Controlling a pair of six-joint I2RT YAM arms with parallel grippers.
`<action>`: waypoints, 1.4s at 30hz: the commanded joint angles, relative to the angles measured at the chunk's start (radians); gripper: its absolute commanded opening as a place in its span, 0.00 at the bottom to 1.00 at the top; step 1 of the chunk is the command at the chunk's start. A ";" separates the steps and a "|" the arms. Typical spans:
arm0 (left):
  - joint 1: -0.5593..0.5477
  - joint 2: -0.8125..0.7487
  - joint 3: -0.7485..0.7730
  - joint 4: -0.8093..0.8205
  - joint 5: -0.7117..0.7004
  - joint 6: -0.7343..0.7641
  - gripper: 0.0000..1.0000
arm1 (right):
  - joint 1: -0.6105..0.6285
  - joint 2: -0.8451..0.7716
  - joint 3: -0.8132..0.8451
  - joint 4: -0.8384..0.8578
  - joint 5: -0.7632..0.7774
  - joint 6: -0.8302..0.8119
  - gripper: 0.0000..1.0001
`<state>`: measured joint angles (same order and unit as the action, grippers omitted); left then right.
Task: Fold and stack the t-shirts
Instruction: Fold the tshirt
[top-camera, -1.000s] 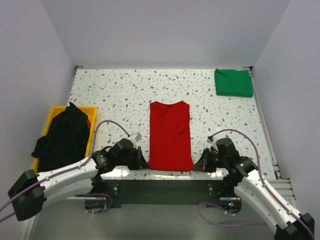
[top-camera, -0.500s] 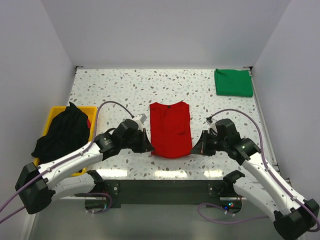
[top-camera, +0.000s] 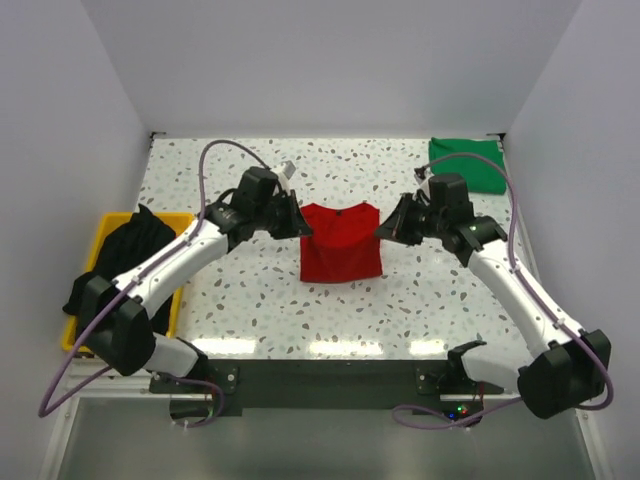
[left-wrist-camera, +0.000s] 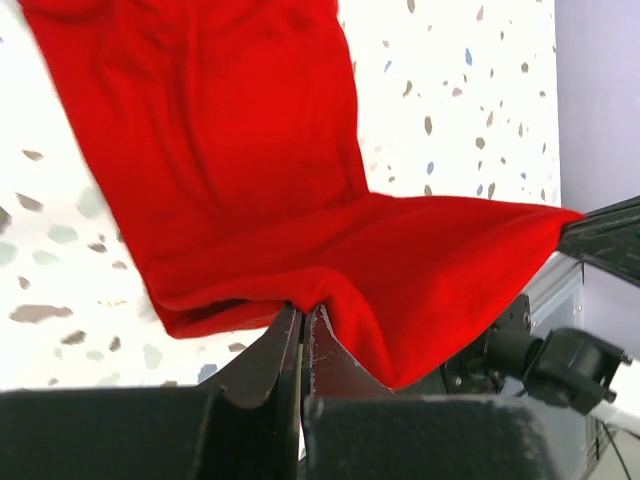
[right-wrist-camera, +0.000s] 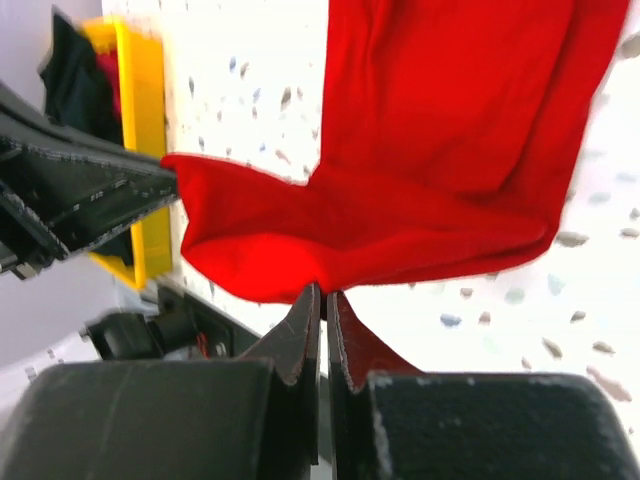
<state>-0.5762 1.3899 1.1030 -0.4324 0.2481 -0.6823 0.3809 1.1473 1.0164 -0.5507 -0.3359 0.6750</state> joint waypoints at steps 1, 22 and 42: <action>0.061 0.064 0.107 0.029 0.054 0.038 0.00 | -0.091 0.067 0.082 0.086 -0.047 -0.017 0.00; 0.315 0.613 0.426 0.179 0.169 -0.003 0.00 | -0.224 0.925 0.655 0.236 -0.192 0.020 0.00; 0.490 0.629 0.431 0.233 0.174 0.036 0.50 | -0.231 1.074 0.915 0.224 -0.195 -0.035 0.65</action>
<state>-0.1059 2.0979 1.5398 -0.2466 0.4316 -0.6678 0.1539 2.3425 1.9652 -0.3317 -0.5415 0.6857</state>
